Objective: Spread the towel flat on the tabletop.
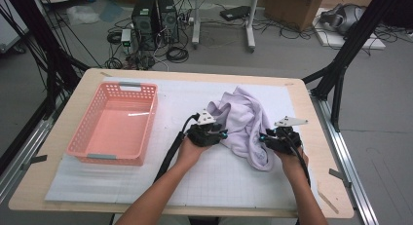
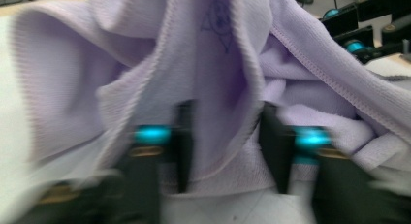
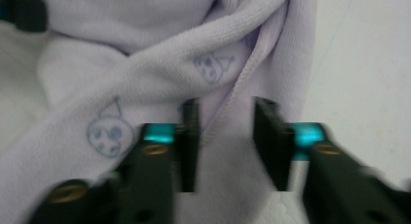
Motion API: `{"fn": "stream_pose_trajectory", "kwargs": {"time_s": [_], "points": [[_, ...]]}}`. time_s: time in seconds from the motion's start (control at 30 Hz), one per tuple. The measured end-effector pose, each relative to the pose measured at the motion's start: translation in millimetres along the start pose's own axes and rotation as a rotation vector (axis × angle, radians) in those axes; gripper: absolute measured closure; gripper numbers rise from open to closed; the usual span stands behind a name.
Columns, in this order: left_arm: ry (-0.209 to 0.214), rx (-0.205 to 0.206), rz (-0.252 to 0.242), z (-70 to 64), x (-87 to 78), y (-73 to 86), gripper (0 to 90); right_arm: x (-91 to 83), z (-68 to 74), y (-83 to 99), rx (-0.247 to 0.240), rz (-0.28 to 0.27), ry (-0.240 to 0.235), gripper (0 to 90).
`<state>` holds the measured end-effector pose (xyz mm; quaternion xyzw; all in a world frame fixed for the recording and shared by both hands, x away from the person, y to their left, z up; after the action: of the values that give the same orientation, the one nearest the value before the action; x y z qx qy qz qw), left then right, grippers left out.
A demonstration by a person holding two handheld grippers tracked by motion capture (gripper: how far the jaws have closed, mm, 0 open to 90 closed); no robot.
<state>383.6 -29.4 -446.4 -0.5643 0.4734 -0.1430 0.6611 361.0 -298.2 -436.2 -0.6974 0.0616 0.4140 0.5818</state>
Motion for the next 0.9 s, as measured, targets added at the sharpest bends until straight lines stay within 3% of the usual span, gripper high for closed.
{"fn": "stream_pose_trajectory", "kwargs": {"time_s": [0.03,0.07,0.1,0.13,0.17,0.23,0.27,0.3,0.33,0.37,0.4,0.43,0.53,0.63,0.67,0.73,0.77,0.8,0.83,0.87,0.9], "points": [[-0.007,0.002,0.005,0.0,-0.4,0.0,87.1,-1.6,-6.3,2.1,-0.015,0.021,0.068,89.2],[-0.008,-0.001,0.014,0.6,-2.5,-0.1,87.3,-3.7,-12.5,3.1,-0.006,0.015,0.102,89.2],[-0.011,0.007,0.016,2.5,-5.9,0.0,87.3,-3.7,-12.5,3.1,-0.006,0.015,0.102,89.2],[-0.022,0.008,0.010,4.9,-10.9,0.5,87.4,-9.7,-27.6,6.8,0.039,0.007,0.169,89.4],[-0.025,0.001,0.001,7.4,-16.1,1.1,87.4,-9.7,-27.6,6.8,0.039,0.007,0.169,89.4],[-0.025,0.005,0.007,11.6,-26.6,3.2,87.4,-16.0,-41.4,11.7,0.109,-0.001,0.204,89.3],[-0.026,0.021,0.016,12.2,-31.4,4.1,87.4,-19.1,-45.4,12.7,0.144,-0.022,0.185,89.0],[-0.031,0.033,0.014,12.2,-36.2,5.4,87.4,-22.7,-42.4,9.4,0.157,-0.079,0.133,76.7],[-0.029,0.031,0.003,11.5,-40.7,6.9,87.4,-22.4,-37.2,6.4,0.144,-0.099,0.104,71.9],[-0.029,0.032,-0.001,10.5,-44.8,8.9,87.4,-22.4,-37.2,6.4,0.144,-0.099,0.104,71.9],[-0.035,0.041,0.002,10.0,-48.7,11.4,87.4,-17.6,-24.8,0.1,0.104,-0.112,0.035,62.7],[-0.039,0.043,0.001,10.0,-52.6,14.3,87.4,-17.6,-24.8,0.1,0.104,-0.112,0.035,62.7],[-0.044,0.042,0.001,10.6,-64.5,22.5,87.4,-6.8,-6.8,-7.9,0.033,-0.113,-0.027,51.2],[-0.049,0.040,-0.005,10.8,-76.3,28.7,87.4,5.5,4.8,-14.0,-0.032,-0.080,-0.015,48.3],[-0.052,0.044,-0.007,10.7,-79.1,30.3,87.4,10.6,5.9,-15.9,-0.052,-0.061,0.007,52.2],[-0.059,0.049,-0.001,10.2,-86.2,35.5,87.4,18.3,2.9,-20.6,-0.078,-0.006,0.064,76.5],[-0.062,0.052,0.004,10.0,-88.8,38.3,87.4,20.3,-1.8,-23.1,-0.080,0.000,0.100,81.3],[-0.066,0.055,0.012,10.0,-91.2,40.9,87.4,21.7,-9.1,-26.1,-0.063,-0.001,0.134,82.1],[-0.067,0.053,0.015,10.3,-93.3,43.5,87.4,22.3,-27.3,-30.8,0.015,-0.002,0.212,82.1],[-0.070,0.055,0.018,10.5,-95.7,45.8,87.4,22.3,-27.3,-30.8,0.015,-0.002,0.212,82.1],[-0.073,0.048,0.016,10.5,-97.4,48.0,87.4,22.1,-36.4,-32.2,0.051,-0.005,0.256,81.6]]}}
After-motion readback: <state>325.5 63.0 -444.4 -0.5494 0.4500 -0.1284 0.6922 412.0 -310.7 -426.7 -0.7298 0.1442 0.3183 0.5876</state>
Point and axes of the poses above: each handheld gripper's, and its own axes: x roughly forward along the jaws, y roughly out of its underside, z roughly to its left, the point moved 2 cm from there along x, roughly forward along the jaws, and after that the axes turned 3 degrees about x, right-handed, at the moved point
